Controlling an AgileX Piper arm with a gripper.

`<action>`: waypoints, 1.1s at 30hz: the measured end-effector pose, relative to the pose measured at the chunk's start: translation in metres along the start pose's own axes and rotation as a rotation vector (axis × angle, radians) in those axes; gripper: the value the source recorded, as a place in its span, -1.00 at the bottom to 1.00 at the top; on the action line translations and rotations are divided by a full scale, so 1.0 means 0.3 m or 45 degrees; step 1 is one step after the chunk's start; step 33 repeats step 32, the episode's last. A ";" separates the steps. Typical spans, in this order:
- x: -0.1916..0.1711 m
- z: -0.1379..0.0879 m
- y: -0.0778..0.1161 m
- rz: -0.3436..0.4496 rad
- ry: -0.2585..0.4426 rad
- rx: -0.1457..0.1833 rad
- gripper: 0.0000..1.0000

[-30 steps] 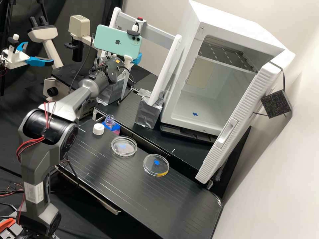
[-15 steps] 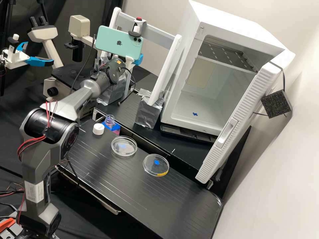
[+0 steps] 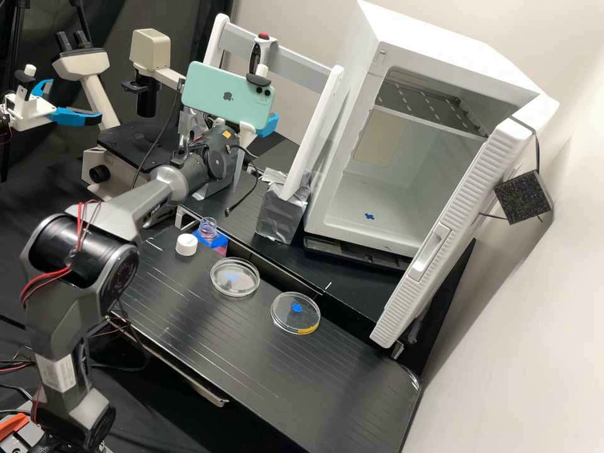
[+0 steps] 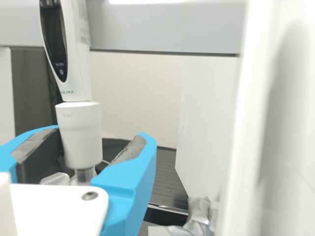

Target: Use the pipette

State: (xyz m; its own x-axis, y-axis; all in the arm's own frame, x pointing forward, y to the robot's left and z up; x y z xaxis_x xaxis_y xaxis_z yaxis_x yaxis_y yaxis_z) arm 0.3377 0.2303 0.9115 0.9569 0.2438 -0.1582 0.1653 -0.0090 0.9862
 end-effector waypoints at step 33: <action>-0.480 0.287 -0.227 0.647 0.178 0.038 1.00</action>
